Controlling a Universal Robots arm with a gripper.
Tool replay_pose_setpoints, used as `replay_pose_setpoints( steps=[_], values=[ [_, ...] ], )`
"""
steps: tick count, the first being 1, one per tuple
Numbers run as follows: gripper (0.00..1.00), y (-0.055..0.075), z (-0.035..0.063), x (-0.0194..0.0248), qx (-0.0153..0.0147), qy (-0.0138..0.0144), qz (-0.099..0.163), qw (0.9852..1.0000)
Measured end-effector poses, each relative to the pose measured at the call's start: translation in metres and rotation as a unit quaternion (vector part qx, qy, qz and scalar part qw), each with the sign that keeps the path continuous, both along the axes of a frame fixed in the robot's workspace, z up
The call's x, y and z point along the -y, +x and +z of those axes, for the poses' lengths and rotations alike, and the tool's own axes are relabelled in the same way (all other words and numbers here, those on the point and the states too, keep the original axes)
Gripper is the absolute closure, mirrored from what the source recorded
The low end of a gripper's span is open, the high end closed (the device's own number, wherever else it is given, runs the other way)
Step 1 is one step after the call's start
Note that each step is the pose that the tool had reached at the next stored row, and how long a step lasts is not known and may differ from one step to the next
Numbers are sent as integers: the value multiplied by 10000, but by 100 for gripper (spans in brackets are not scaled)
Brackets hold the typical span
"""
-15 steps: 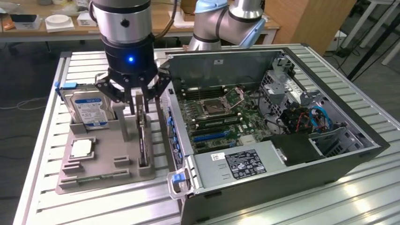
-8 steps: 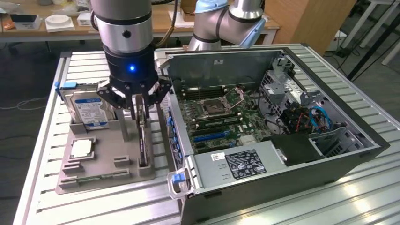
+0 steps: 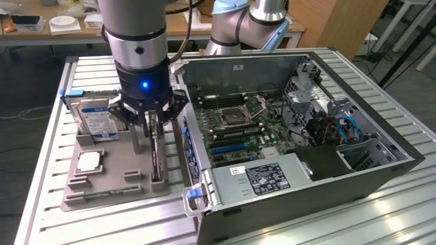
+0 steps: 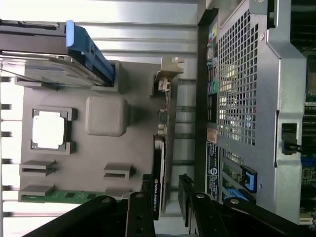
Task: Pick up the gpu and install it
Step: 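Pick up the gpu and move the gpu toward the slot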
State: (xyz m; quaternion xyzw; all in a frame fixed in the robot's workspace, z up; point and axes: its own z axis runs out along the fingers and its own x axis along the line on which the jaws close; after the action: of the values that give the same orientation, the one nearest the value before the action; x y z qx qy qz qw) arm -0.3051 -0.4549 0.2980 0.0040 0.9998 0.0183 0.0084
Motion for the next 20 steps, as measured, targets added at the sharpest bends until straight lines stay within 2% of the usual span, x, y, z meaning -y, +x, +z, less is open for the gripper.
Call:
replay_pose_setpoints(
  steps=[10, 15, 20],
  values=[
    [64, -24, -181, 59, 0, 0, -77, 10000],
    [64, -77, -273, 65, 0, 0, -107, 9999],
    [64, -61, -364, 66, 0, 0, -108, 9999]
  ],
)
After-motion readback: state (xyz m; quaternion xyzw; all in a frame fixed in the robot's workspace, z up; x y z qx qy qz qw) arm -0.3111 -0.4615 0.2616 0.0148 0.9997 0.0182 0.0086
